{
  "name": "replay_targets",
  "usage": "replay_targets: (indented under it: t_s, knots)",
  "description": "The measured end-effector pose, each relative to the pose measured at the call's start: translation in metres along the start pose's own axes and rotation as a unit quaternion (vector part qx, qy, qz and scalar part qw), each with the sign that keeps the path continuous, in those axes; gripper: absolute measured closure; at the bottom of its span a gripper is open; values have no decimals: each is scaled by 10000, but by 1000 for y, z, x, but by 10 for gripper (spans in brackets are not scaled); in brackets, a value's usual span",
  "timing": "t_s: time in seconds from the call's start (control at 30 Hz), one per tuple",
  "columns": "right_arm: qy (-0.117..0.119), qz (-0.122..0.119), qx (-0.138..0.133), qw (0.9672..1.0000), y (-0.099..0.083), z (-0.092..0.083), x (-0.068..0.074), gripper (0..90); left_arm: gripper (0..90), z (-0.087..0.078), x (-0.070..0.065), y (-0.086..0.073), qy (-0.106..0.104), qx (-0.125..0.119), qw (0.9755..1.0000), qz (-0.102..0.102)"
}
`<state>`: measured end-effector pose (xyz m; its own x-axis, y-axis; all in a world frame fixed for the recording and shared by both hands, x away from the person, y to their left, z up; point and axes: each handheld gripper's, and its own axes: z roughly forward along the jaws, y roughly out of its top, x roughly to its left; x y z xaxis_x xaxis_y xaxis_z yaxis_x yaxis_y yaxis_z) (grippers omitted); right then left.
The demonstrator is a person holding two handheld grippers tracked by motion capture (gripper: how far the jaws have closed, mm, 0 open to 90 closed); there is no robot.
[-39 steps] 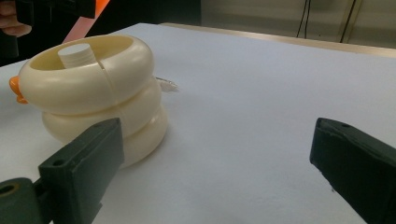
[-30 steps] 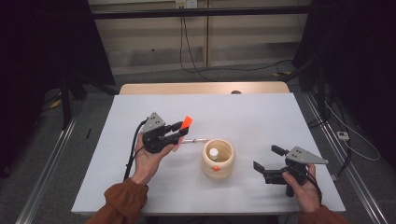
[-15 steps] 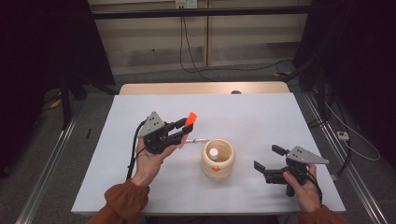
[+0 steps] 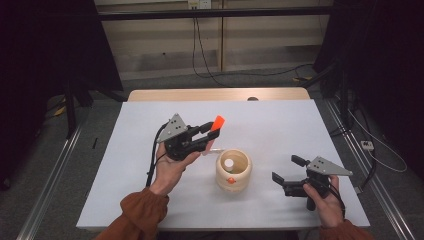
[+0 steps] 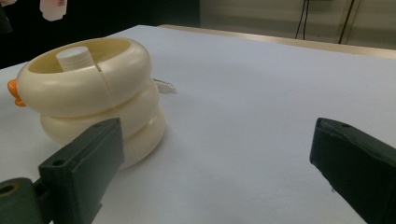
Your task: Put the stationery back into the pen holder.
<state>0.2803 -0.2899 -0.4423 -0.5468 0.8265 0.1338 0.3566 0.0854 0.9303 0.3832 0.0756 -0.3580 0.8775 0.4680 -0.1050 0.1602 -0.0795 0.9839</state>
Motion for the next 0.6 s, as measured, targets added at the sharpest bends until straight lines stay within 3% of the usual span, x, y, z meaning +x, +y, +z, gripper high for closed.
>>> replay_targets:
  t_s: [0.33, 0.6]
  knots:
    - [13, -5, 13, 10000, 0, 0, 0, 28, 671, 28, -10, 2, -268, -11, 9996, -5]
    - [19, 3, 18, 10000, 0, 0, 0, 27, 671, 42, -21, 0, -622, 62, 9980, 51]
